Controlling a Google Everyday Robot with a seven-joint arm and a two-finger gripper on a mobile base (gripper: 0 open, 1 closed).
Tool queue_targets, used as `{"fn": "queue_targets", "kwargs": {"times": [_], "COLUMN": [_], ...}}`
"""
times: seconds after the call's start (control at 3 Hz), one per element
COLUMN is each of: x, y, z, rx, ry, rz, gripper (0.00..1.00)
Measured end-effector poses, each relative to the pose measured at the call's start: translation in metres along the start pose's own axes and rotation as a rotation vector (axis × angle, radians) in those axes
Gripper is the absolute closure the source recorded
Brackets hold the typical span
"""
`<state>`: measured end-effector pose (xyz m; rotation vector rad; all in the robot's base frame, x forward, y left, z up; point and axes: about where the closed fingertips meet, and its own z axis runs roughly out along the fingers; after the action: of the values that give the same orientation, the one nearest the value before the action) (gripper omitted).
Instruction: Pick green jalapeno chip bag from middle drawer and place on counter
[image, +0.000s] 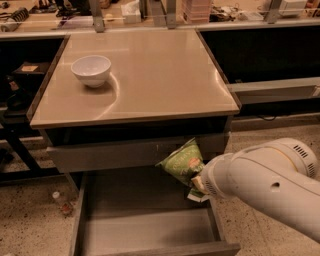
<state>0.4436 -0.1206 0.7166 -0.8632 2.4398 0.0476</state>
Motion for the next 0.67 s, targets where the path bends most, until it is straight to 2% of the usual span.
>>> {"fn": "queue_targets", "kwargs": {"times": [0.67], "x": [-0.051], "y": [-0.046], "z": [-0.074], "rx": [0.116], "ry": [-0.018], "rz": [-0.001], "gripper": [1.0]}}
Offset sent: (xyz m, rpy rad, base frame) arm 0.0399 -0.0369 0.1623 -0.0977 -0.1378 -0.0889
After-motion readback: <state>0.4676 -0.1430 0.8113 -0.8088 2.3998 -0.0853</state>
